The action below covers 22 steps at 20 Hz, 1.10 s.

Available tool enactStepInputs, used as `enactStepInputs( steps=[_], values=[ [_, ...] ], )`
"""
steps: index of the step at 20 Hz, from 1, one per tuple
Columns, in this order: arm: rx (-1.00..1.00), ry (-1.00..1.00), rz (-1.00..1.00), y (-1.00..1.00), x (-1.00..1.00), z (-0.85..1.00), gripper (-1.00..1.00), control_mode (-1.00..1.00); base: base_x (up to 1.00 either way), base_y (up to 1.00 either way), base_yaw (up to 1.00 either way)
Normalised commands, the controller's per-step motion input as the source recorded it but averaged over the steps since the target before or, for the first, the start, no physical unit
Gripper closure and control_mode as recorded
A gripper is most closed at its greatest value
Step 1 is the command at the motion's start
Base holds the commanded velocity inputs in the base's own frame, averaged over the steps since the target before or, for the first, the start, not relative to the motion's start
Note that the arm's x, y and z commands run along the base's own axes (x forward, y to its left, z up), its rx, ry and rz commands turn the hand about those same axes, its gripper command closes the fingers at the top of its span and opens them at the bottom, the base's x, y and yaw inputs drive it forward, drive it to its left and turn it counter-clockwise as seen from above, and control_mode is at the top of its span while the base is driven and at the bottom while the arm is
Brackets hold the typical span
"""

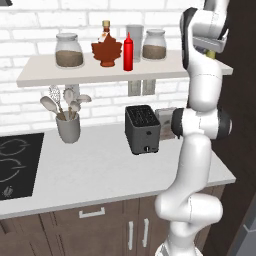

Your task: Put the shaker and condiment bottle from the counter next to their counterparts in the cabinet.

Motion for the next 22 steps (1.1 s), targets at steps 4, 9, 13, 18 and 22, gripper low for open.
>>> enactStepInputs(
  steps=[4,9,13,18,22],
  values=[
    [0.00,0.05,0.00,0.00,0.12,0.00,1.00,-1.00,0.00,0.00,0.00],
    [0.00,0.08,0.00,0.00,0.09,0.00,-1.00,-1.00,0.00,0.00,0.00],
    [0.00,0.08,0.00,0.00,0.08,0.00,-1.00,-1.00,0.00,0.00,0.00],
    [0.00,0.04,0.00,0.00,0.01,0.00,-1.00,-1.00,0.00,0.00,0.00],
    [0.00,0.07,0.00,0.00,0.00,0.00,-1.00,-1.00,0.00,0.00,0.00]
  ],
)
